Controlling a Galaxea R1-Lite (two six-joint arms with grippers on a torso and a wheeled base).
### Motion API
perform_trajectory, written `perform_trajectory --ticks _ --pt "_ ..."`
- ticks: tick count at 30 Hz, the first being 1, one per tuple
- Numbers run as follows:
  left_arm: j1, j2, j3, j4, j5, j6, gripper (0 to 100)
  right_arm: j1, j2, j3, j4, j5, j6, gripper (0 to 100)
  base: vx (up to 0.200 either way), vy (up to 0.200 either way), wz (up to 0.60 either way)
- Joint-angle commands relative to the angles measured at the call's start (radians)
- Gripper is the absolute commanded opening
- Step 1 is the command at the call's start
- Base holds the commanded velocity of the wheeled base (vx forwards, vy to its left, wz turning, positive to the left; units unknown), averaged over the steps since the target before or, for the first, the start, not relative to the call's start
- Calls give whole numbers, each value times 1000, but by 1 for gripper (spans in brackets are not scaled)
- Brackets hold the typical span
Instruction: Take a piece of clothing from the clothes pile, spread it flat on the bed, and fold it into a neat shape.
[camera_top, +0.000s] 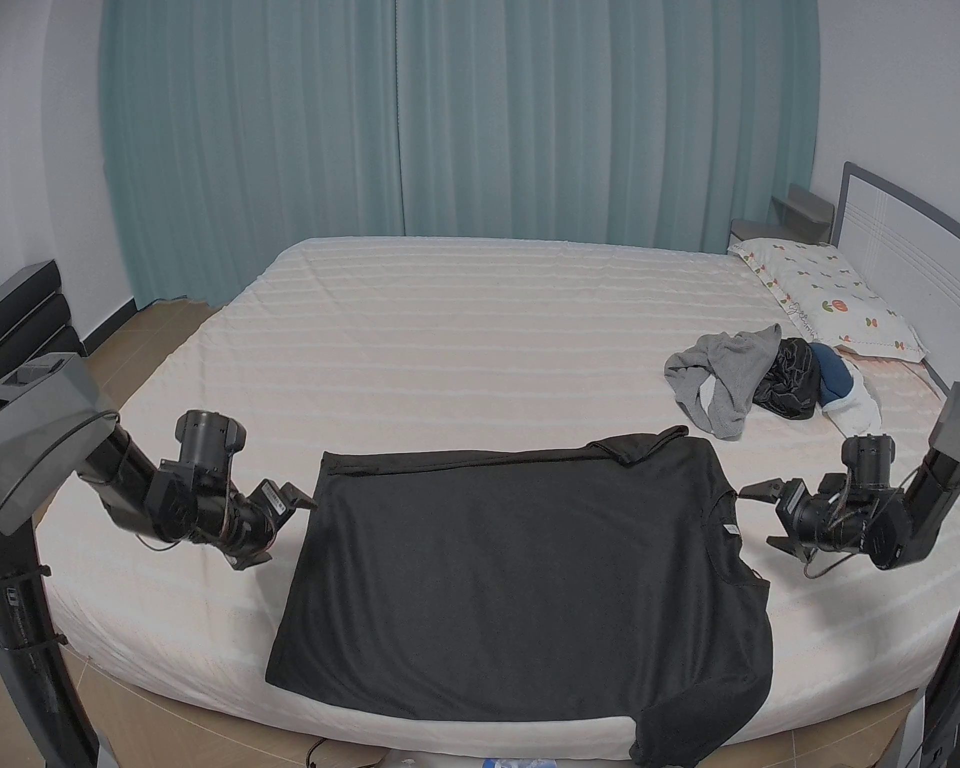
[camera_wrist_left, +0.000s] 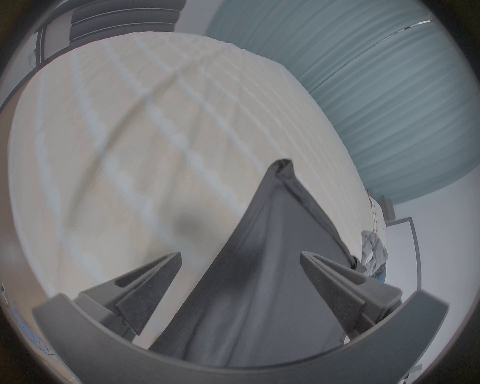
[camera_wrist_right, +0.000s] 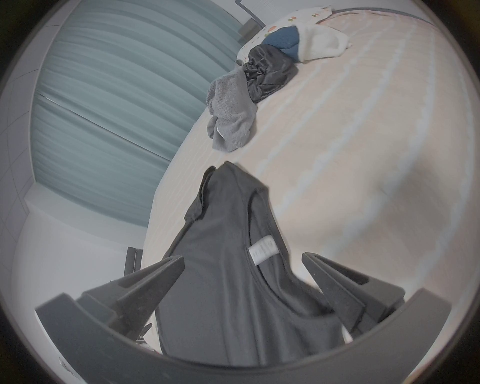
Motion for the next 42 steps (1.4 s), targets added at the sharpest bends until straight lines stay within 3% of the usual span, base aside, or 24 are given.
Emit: perform_trajectory --ticks 1,11,26,35,42 --pt "-30 -193 330 -183 -19 -4 100 -18 -177 273 -94 36 -5 100 -200 0 0" --pt "-39 -155 501 -378 -57 -27 100 -29 -165 307 -120 85 -4 100 -80 0 0" --pt "-48 -162 529 -383 -56 -61 100 -46 -152 321 -120 90 -7 100 0 -160 0" --pt "-48 -198 560 -393 -44 -56 100 -43 -146 336 -120 90 -39 100 0 0 0" --pt "-47 -221 583 -392 -40 -55 100 -37 -146 345 -120 88 -41 100 -200 0 0"
